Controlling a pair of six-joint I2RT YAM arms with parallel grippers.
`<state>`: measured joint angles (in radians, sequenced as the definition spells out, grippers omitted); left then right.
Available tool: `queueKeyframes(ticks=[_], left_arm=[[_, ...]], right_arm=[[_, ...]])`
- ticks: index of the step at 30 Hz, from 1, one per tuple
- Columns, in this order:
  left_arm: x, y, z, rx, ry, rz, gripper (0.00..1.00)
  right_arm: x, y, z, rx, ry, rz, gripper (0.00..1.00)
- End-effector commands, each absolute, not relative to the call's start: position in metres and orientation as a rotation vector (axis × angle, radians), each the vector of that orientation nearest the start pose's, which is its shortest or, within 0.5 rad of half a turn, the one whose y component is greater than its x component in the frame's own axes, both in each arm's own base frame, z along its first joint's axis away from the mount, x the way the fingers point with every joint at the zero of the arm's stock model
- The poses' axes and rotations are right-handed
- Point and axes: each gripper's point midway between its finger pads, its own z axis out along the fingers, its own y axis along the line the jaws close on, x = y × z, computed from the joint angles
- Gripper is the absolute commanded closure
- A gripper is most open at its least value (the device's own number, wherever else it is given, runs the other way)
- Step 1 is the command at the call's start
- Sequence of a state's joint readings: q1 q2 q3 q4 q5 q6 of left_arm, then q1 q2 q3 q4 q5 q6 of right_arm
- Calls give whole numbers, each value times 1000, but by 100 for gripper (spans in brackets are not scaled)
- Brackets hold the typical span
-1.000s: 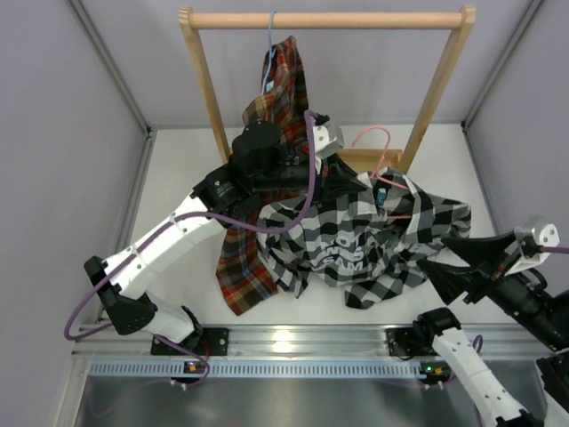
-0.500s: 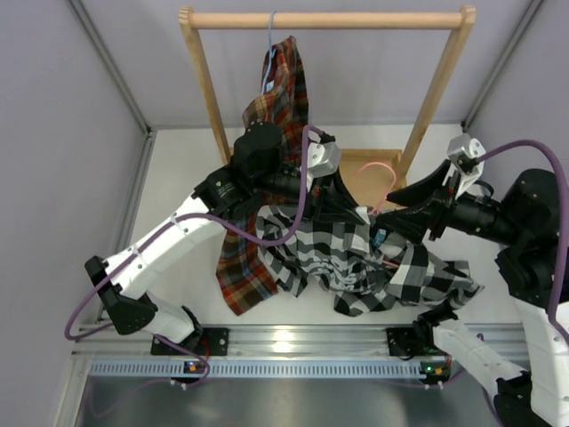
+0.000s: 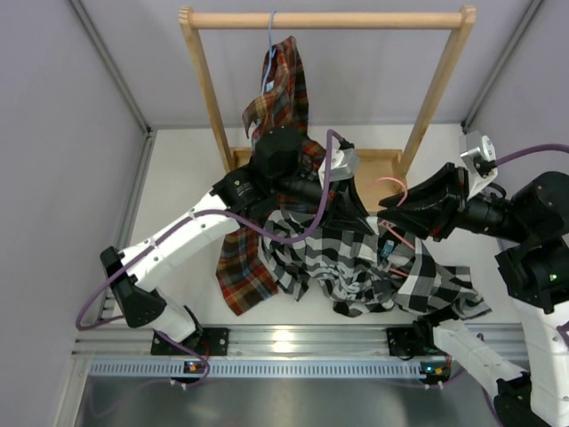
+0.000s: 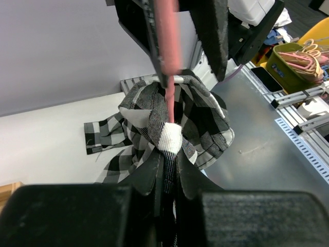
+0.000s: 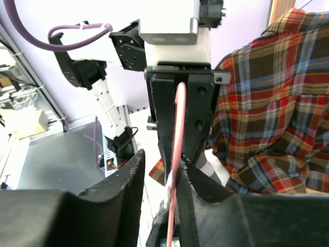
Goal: Place the shirt on the hanger
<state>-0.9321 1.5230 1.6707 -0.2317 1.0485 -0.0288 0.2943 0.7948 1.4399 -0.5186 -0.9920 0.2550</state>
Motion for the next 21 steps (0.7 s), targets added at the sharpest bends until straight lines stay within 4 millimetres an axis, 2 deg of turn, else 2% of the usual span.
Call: queueKeyframes(ticks=[1, 4, 11, 12, 13, 14, 17, 18, 19, 20, 21], left_arm=[[102, -409, 450, 1529, 952, -1565, 100], [104, -411, 451, 1521, 958, -1562, 100], [100, -407, 456, 1525, 937, -1562, 100], [100, -407, 456, 1525, 937, -1562, 100], [100, -407, 456, 1524, 937, -1562, 100], [100, -407, 457, 1523, 939, -1562, 100], [102, -407, 456, 1509, 952, -1551, 100], [109, -409, 456, 1477, 977, -1518, 64], [113, -407, 460, 1445, 983, -1477, 40], [119, -408, 459, 1412, 1010, -1440, 20], [135, -409, 461, 1336, 1056, -1359, 2]], right_arm=[[106, 199, 488, -921, 1292, 1180, 76], [109, 200, 483, -920, 1307, 1191, 82], [113, 197, 474, -891, 1318, 1152, 81], [113, 197, 474, -893, 1316, 1150, 83], [113, 197, 473, -894, 1314, 1148, 97], [112, 196, 474, -894, 1310, 1142, 100], [109, 193, 479, -880, 1289, 1114, 100], [112, 190, 482, -845, 1292, 1086, 100], [108, 186, 488, -830, 1274, 1065, 100], [111, 183, 487, -790, 1298, 1040, 100], [113, 179, 487, -774, 1307, 1006, 100]])
